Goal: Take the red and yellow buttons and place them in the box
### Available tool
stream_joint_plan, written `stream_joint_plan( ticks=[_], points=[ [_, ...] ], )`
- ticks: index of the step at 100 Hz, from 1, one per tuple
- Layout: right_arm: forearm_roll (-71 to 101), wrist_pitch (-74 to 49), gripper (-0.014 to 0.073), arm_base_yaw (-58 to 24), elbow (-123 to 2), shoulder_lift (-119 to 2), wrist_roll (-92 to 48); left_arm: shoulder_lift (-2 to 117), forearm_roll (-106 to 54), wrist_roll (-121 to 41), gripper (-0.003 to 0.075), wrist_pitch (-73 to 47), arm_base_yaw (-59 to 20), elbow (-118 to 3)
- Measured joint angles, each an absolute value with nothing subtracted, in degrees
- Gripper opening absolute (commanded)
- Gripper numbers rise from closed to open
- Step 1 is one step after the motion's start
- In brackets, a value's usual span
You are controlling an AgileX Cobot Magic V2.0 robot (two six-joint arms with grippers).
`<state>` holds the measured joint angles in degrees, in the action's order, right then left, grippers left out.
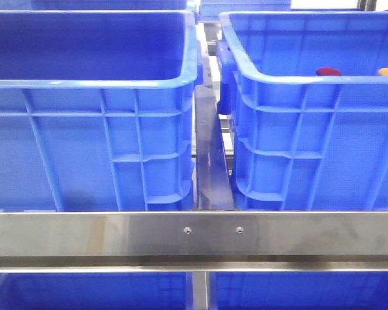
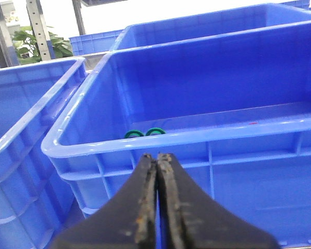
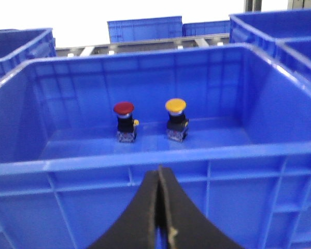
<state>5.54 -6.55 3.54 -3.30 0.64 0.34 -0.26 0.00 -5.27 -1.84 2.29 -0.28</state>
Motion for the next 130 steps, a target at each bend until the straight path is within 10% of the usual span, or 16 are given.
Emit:
stream_joint_plan(
  ticks=[130],
  points=[
    [5.5,0.9,-0.0068,0.3,1.5,0.6,1.2,-0.3,0.0,-5.2,-0.0019,-1.8,2.3,-0.3]
  ],
)
